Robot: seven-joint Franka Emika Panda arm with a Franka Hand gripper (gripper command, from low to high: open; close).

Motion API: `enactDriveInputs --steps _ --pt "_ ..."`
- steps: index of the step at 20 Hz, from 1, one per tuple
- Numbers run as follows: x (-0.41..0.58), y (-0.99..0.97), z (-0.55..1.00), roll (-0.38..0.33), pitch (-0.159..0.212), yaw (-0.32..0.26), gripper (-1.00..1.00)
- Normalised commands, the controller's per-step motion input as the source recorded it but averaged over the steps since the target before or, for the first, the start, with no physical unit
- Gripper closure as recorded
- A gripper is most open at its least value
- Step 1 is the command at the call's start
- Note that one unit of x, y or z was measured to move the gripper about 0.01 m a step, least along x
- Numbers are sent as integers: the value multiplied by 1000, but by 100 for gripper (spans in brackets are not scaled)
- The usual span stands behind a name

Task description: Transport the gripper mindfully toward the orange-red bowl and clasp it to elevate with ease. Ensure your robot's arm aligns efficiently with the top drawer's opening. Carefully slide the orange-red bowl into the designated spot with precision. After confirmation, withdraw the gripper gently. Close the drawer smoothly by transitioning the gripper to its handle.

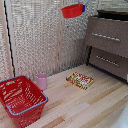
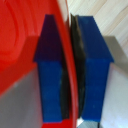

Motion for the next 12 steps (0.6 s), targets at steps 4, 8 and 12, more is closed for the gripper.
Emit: enactDriveInputs --steps 4,8,12 --pt "151 -664 728 10 54 -149 100" --pt "134 -676 705 3 64 -153 100" --pt "134 -706 685 2 63 -145 100"
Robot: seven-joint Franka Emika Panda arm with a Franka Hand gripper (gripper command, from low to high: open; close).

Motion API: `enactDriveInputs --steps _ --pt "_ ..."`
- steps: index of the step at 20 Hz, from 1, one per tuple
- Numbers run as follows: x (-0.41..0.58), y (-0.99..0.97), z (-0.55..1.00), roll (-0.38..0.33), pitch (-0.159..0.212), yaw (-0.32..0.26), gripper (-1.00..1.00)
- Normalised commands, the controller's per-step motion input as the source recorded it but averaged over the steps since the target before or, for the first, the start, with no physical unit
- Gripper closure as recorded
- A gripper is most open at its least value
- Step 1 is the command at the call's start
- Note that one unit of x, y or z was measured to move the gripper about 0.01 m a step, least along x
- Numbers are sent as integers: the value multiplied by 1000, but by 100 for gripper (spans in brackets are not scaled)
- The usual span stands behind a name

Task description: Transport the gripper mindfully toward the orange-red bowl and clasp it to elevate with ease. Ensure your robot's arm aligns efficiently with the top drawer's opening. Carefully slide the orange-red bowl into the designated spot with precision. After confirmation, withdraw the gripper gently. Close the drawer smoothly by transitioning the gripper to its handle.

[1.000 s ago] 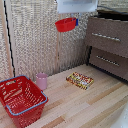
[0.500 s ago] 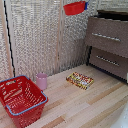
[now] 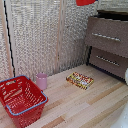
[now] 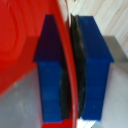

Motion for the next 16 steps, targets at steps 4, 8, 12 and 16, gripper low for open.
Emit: enactDriveInputs --steps 4,8,12,16 --pt "84 -751 524 14 58 -126 100" --pt "24 -866 335 32 63 -80 100" --pt "0 -823 164 36 77 -98 100" --pt "-11 -771 5 34 22 -123 100"
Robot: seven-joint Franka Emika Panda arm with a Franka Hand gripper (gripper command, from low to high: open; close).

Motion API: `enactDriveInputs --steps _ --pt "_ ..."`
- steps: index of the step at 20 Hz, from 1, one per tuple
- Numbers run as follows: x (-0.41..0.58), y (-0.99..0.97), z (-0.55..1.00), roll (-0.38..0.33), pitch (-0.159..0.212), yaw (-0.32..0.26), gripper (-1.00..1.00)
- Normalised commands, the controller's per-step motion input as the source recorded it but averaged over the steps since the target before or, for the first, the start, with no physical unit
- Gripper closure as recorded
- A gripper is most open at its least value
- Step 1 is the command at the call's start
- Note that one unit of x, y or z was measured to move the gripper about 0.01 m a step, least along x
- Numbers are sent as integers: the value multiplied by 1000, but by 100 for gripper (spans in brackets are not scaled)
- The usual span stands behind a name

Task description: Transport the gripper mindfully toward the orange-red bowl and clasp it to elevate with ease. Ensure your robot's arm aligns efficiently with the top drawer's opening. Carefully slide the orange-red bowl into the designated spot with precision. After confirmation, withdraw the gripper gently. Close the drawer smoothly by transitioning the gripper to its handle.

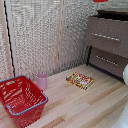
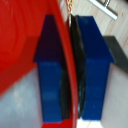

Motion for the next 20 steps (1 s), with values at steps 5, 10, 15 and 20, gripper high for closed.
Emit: enactDriveInputs --steps 5,10,15,20 --pt "-23 -628 0 13 0 -163 100" --pt "-7 -87 0 0 0 -24 100" --pt "-16 0 -2 -2 0 15 -100" --pt "-1 0 0 -29 9 0 -100"
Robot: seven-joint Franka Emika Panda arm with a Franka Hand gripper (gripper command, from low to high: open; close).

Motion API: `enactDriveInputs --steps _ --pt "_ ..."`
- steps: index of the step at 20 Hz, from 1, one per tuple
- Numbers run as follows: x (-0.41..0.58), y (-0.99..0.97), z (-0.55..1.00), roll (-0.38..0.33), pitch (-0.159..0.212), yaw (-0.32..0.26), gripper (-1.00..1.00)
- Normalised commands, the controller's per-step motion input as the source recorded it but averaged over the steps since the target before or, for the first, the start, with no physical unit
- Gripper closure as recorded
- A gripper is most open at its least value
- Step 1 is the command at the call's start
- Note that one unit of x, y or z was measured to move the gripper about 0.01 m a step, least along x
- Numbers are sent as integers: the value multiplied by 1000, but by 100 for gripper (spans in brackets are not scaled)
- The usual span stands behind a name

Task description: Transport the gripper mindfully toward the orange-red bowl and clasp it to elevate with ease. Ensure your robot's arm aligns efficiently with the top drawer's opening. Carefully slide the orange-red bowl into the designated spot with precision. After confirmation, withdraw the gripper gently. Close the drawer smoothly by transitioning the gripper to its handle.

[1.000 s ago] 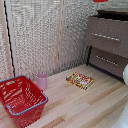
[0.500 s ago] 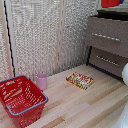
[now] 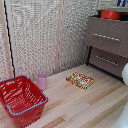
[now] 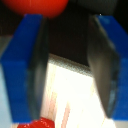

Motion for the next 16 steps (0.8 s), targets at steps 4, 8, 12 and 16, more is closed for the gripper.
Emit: enactDriveInputs --steps 4,8,12,16 --pt "1 25 57 -38 0 0 -100" --pt "-68 334 51 -58 -43 76 -100" --pt "-104 391 26 -103 -56 100 -100" --pt "-84 337 25 -118 -24 127 -100"
